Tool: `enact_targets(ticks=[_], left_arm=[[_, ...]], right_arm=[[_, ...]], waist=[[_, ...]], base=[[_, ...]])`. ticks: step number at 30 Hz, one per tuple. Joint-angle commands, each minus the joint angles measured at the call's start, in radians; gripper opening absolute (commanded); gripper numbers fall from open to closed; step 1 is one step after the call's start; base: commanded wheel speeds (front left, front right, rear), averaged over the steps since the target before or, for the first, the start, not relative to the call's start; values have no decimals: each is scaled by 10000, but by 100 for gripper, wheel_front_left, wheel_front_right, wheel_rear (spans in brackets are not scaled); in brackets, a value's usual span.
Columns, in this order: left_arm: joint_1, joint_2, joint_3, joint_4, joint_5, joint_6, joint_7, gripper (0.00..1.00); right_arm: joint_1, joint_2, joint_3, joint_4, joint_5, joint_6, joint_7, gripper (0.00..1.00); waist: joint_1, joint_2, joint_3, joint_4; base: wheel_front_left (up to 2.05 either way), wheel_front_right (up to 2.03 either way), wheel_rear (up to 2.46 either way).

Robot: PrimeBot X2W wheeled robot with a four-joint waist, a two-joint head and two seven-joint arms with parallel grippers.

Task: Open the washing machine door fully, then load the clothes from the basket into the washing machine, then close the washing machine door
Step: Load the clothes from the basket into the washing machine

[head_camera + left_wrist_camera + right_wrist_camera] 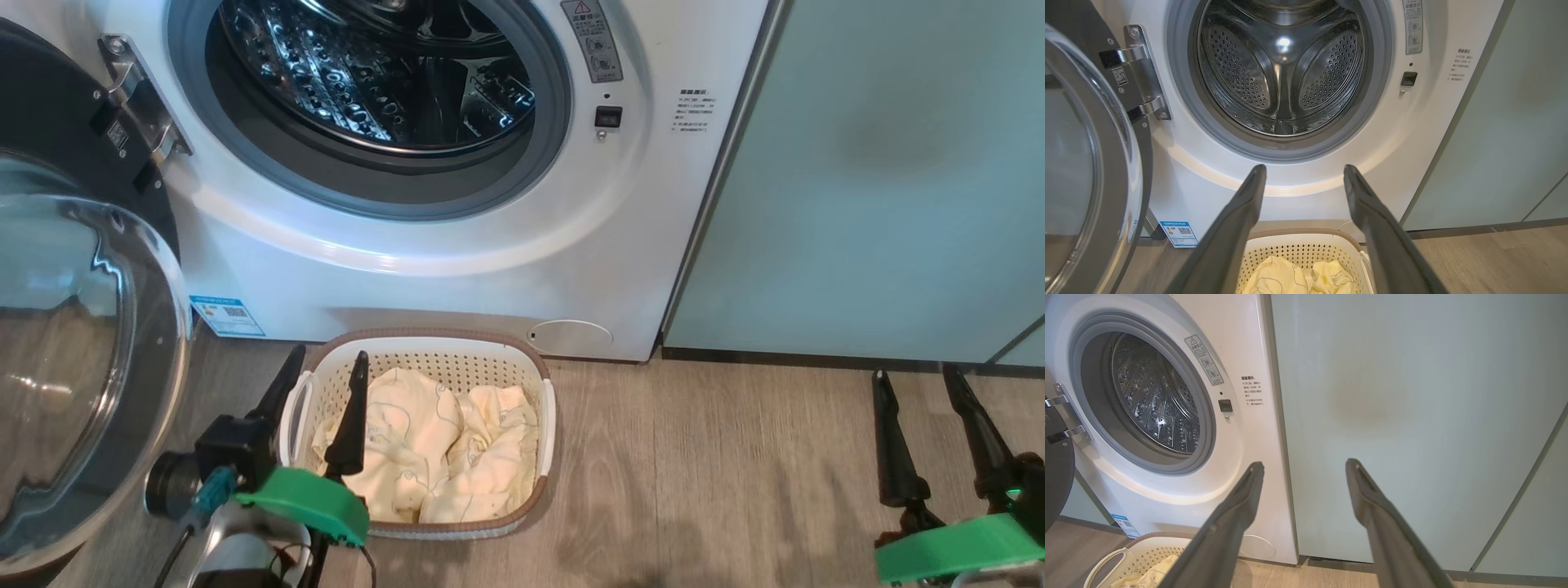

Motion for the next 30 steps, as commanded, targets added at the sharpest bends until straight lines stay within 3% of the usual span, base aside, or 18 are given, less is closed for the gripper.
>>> enact_targets(ticks=[1, 15, 30], left_arm=[[-360, 110, 339, -254, 102, 51, -61, 100], [-767, 96, 50, 228, -164, -116, -61, 100], [-3264, 187, -1060, 4281, -541, -411, -58, 100]], right_arm=[[-255, -58, 224, -291, 15, -29, -97, 100], [-418, -58, 243, -405, 29, -29, -97, 100], [-1058, -58, 323, -679, -136, -29, -97, 100]], waist=[[1, 0, 7, -3], [1, 0, 406, -46], [1, 0, 2100, -279]], base=[[0, 0, 0], [0, 0, 0], [0, 0, 0]])
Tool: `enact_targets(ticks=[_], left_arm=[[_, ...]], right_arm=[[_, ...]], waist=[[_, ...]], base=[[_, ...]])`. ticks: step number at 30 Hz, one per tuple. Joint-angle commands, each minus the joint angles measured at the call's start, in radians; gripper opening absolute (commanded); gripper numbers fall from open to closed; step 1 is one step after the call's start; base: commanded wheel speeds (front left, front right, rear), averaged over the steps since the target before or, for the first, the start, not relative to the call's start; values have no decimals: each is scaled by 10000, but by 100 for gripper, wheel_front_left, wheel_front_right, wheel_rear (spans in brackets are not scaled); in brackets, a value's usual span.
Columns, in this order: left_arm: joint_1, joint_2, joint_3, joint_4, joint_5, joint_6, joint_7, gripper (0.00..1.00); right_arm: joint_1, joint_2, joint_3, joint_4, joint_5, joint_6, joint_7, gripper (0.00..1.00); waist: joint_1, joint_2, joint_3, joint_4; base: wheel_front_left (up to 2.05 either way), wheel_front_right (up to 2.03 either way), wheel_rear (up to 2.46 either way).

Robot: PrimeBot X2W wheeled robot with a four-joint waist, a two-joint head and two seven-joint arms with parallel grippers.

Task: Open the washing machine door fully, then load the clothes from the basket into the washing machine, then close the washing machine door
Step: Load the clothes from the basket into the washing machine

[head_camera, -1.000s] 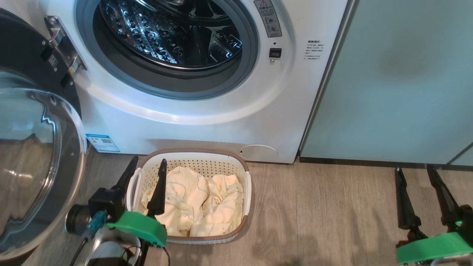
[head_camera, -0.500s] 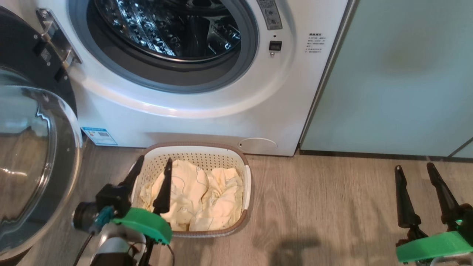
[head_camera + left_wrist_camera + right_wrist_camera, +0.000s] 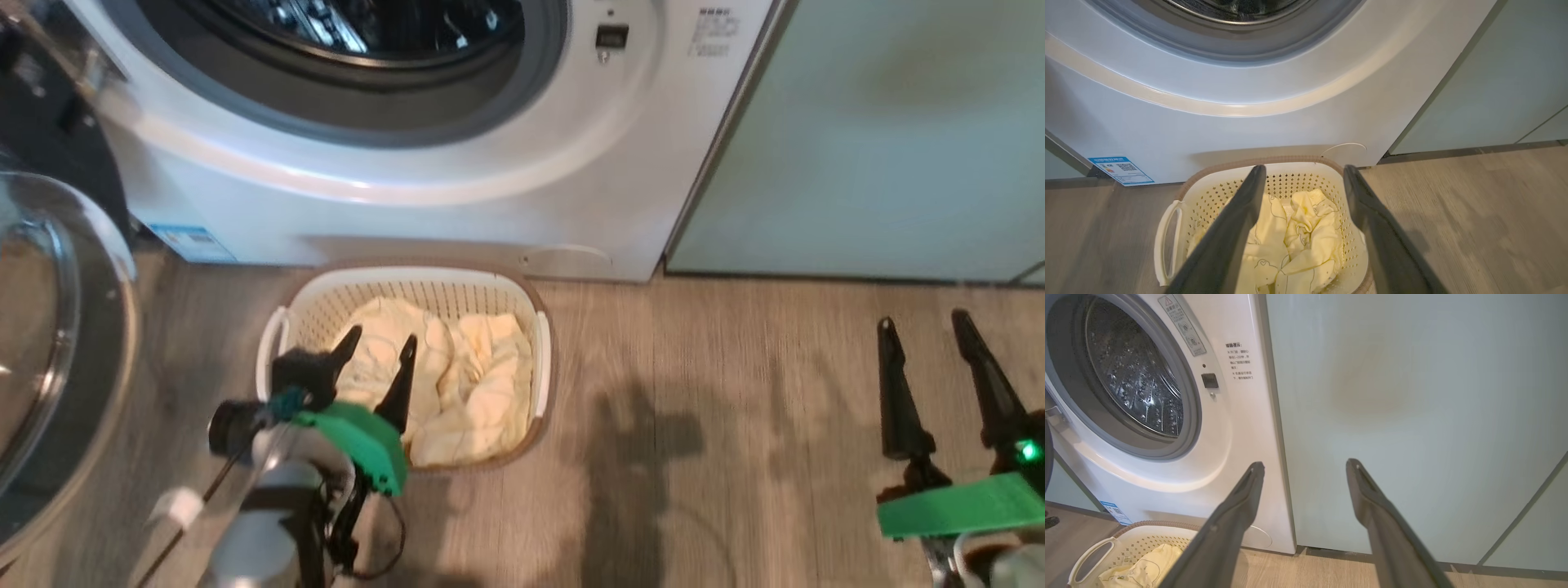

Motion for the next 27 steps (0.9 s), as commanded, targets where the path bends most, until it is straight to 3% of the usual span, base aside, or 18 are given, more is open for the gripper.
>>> enact_targets(ticks=[1, 13, 27], left_arm=[[-758, 187, 82, 281, -99, -51, -63, 100], [-3009, 396, -1579, 3222, -1433, -86, -63, 100], [-4730, 1345, -3982, 4339, -3414, -87, 164, 100]], right_arm=[[-439, -58, 278, -403, -124, -29, -95, 100], [-1366, -58, 527, -754, 188, -29, -95, 100], [-2374, -58, 896, -1103, 581, -29, -95, 100]], waist=[[-1, 0, 612, -167], [-1, 0, 2903, -931], [-1, 0, 5313, -1744]], base=[[0, 0, 0], [0, 0, 0], [0, 0, 0]])
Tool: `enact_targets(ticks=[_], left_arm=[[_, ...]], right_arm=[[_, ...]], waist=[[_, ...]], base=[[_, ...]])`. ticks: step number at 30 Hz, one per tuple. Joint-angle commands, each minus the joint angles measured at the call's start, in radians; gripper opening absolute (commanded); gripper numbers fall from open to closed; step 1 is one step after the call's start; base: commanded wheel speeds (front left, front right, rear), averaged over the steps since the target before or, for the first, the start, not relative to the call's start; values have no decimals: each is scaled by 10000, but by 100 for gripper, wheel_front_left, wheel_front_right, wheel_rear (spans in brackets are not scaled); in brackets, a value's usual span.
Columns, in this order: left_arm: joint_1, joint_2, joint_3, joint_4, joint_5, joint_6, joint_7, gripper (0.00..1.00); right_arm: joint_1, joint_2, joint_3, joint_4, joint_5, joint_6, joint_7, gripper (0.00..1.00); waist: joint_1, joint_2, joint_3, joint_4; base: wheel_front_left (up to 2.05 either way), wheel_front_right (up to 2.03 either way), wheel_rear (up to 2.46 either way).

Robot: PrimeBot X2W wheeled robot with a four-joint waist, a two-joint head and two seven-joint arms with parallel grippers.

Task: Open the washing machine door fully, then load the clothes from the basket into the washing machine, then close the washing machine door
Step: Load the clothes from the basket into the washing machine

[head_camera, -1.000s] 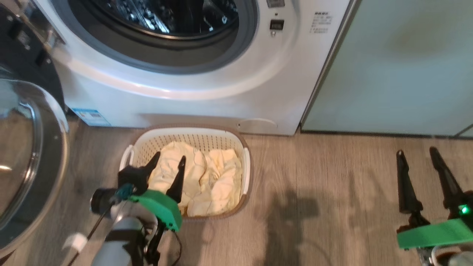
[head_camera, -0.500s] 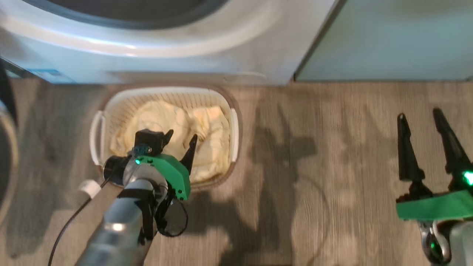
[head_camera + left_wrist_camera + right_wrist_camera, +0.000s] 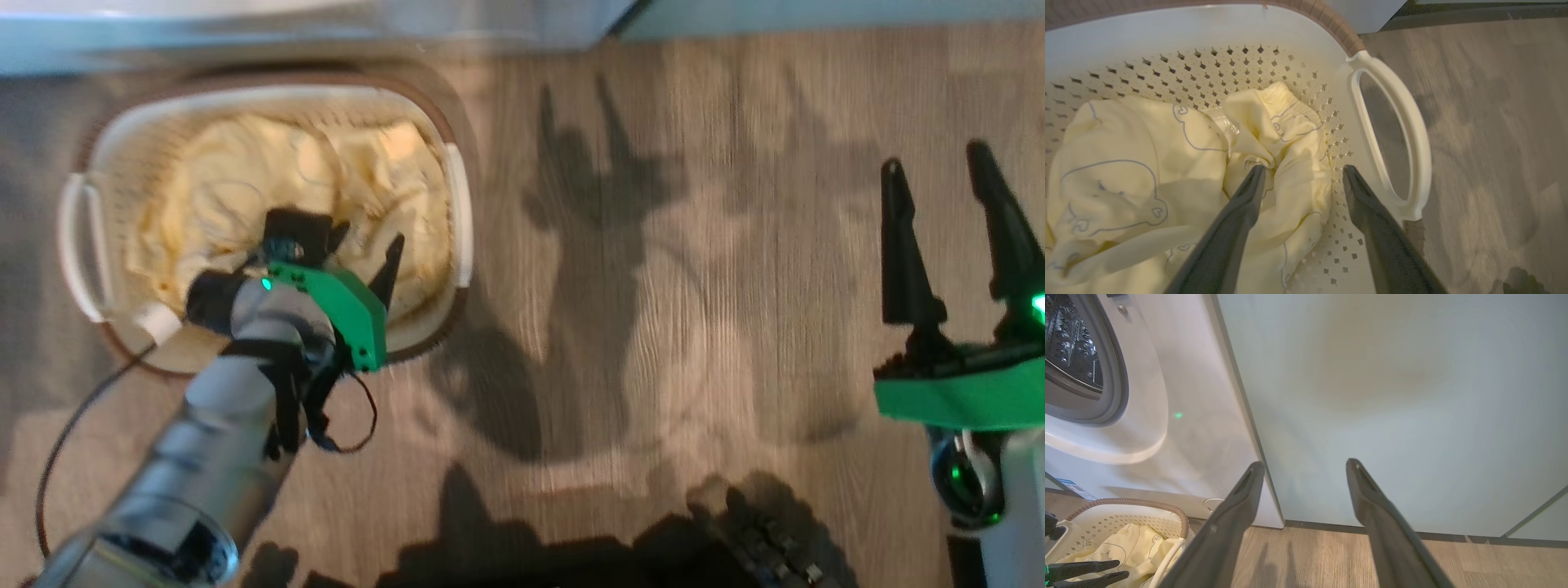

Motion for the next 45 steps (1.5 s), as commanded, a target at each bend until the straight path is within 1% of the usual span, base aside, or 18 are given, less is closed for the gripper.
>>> enact_targets(ticks=[1, 5, 13, 19, 25, 26, 27, 28, 29, 35, 41, 45], left_arm=[[-171, 412, -8, -48, -169, -7, 26, 100], [-639, 737, -621, 84, -622, -7, 245, 100], [-1276, 1174, -1432, 411, -1434, -7, 596, 100], [-1727, 1353, -1762, 804, -1905, -7, 856, 100], [-2108, 1396, -1770, 1462, -2231, -7, 896, 100], [-2171, 1390, -1795, 1564, -2215, -7, 831, 85], [-2221, 1366, -1814, 1659, -2211, -7, 775, 36], [-2263, 1337, -1835, 1742, -2211, -7, 728, 8], [-2306, 1317, -1850, 1823, -2206, -7, 672, 0], [-2423, 1208, -1967, 2115, -2180, -3, 529, 0], [-2511, 952, -2103, 2284, -2130, 3, 290, 0], [-2499, 810, -2240, 2341, -1993, 135, 72, 0]], right_arm=[[-71, -56, 252, -361, 100, -29, -92, 100], [-390, -56, 301, -435, 268, -29, -92, 100], [-784, -56, 385, -595, 637, -29, -92, 100], [-899, -56, 467, -746, 805, -29, -92, 100], [-966, -56, 500, -876, 826, -29, -92, 100], [-967, -56, 488, -882, 822, -29, -92, 100], [-971, -56, 476, -885, 811, -29, -92, 100], [-974, -56, 465, -886, 806, -29, -92, 100], [-978, -56, 453, -887, 798, -29, -92, 100], [-1019, -56, 383, -899, 739, -29, -92, 100], [-1014, -56, 228, -853, 583, -29, -92, 100], [-999, -56, 116, -849, 455, -29, -92, 100]], waist=[[-2, 0, 736, -373], [-2, 0, 1320, -594], [-2, 0, 2206, -1028], [-2, 0, 2722, -1304], [-2, 0, 2994, -1477], [-2, 0, 3010, -1479], [-2, 0, 3019, -1475], [-2, 0, 3024, -1468], [-2, 0, 3023, -1455], [-2, 0, 2959, -1354], [-2, 0, 2688, -1045], [-2, 0, 2457, -813]], base=[[0, 0, 0], [0, 0, 0], [0, 0, 0], [0, 0, 0], [0, 0, 0], [0, 0, 0], [0, 0, 0], [0, 0, 0], [0, 0, 0], [0, 0, 0], [0, 0, 0], [0, 0, 0]])
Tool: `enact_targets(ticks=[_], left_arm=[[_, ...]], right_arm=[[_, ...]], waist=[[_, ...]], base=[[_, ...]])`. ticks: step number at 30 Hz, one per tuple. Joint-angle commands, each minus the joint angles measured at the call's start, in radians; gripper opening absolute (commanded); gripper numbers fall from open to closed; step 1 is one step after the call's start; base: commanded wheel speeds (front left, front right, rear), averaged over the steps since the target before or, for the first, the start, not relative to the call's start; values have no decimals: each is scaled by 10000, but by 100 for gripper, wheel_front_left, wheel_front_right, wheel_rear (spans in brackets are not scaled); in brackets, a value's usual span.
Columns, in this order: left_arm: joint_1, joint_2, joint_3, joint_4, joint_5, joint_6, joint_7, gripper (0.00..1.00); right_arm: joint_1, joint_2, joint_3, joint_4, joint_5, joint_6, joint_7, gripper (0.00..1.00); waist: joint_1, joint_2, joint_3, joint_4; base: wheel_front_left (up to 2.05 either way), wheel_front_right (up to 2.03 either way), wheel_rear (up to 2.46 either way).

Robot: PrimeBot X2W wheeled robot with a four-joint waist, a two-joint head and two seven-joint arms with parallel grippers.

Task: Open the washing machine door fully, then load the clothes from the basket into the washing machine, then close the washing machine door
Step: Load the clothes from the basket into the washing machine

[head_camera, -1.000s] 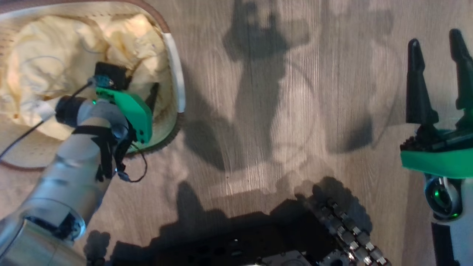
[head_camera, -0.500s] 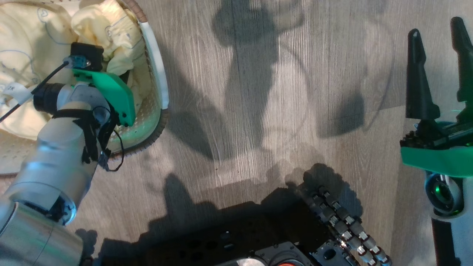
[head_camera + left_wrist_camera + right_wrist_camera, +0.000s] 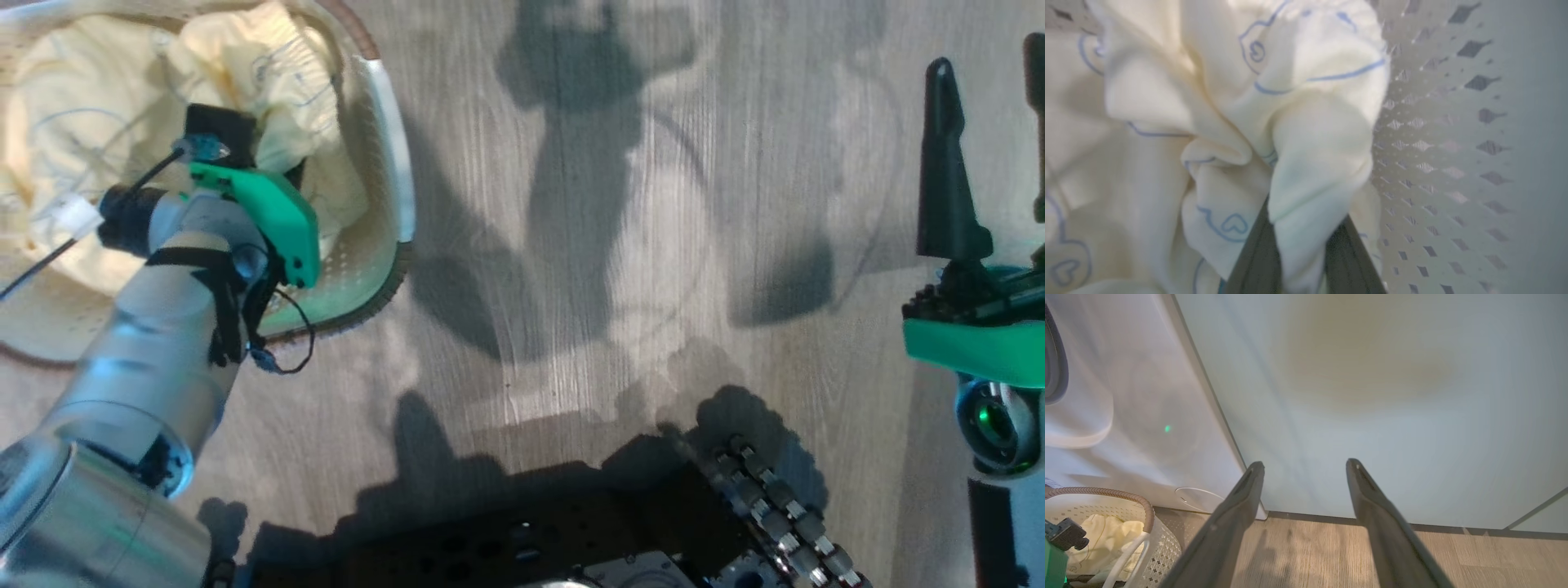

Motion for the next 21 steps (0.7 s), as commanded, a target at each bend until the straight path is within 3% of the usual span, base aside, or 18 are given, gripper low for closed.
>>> enact_targets(ticks=[1, 7, 15, 21], left_arm=[[141, 177, 101, -72, 115, 70, -206, 0], [319, 93, 157, -654, 297, 329, -385, 0], [1440, 407, 964, -3306, 972, 1027, -395, 0], [2708, 495, 1860, -5194, 1447, 1298, -397, 0]], right_arm=[[292, -54, 16, -240, -89, -29, -51, 100], [456, -54, -176, -148, -338, -29, -51, 100], [848, -54, -484, -62, -756, -29, -51, 100], [1275, -54, -658, 120, -1072, -29, -51, 100]], waist=[[0, 0, -183, 198], [0, 0, -669, 681], [0, 0, -1770, 1326], [0, 0, -2825, 1747]], base=[[0, 0, 0], [0, 0, 0], [0, 0, 0], [0, 0, 0]])
